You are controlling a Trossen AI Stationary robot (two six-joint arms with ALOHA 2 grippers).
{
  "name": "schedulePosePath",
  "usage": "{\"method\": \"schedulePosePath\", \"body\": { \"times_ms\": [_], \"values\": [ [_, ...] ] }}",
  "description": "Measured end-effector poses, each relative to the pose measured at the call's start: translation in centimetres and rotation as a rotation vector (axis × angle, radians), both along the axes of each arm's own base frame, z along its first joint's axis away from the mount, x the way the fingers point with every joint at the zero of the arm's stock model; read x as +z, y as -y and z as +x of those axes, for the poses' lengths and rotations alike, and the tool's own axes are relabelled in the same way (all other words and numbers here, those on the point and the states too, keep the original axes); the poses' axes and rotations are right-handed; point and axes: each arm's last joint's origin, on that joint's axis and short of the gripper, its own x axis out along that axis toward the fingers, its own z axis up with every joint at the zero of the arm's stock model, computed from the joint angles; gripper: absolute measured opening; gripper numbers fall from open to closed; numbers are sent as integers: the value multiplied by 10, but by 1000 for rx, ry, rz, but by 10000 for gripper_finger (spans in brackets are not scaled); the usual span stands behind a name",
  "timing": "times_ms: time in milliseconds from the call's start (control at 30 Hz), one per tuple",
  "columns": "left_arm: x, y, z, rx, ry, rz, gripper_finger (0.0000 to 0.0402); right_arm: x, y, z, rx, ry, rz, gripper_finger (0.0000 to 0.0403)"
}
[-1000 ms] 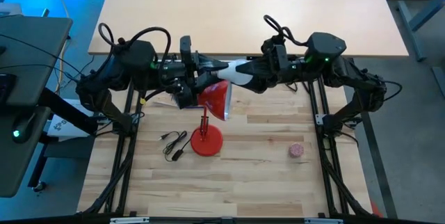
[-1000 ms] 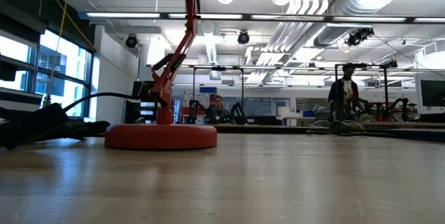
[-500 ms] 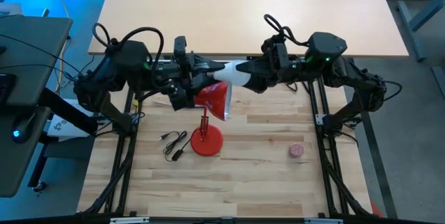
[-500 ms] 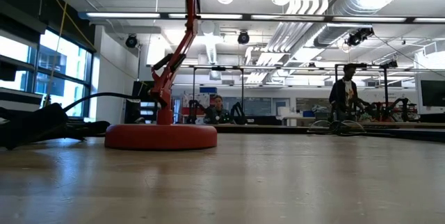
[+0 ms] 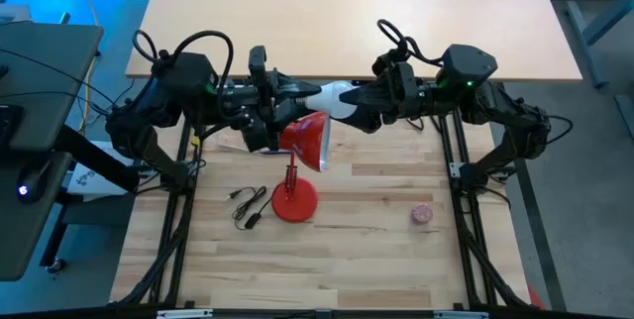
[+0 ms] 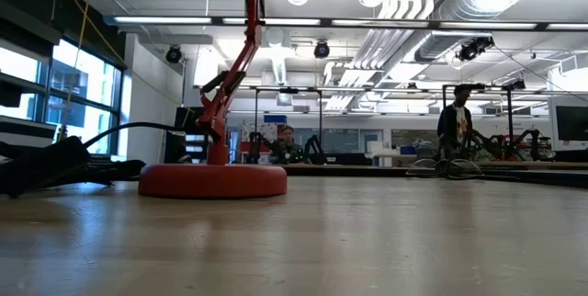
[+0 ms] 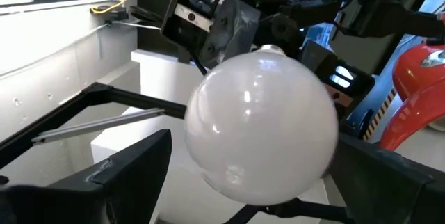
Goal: Screw lightbulb
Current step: Insert the lightbulb on the lamp
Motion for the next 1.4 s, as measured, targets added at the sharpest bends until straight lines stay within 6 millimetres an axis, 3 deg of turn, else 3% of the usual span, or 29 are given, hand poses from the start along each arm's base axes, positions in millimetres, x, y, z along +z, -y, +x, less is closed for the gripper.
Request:
{"method": "schedulePosePath", "body": {
  "times_ms": [667,1133,1400],
  "values": [
    [-4,1,8,25,-10,1,128,0,0,0,-5,-1,1,358],
    [-3,1,8,30,-4,1,128,-2,0,1,-6,-14,-8,262],
    [-3,5,7,16,-6,4,131,-1,0,1,-8,1,-24,251]
  ]
}}
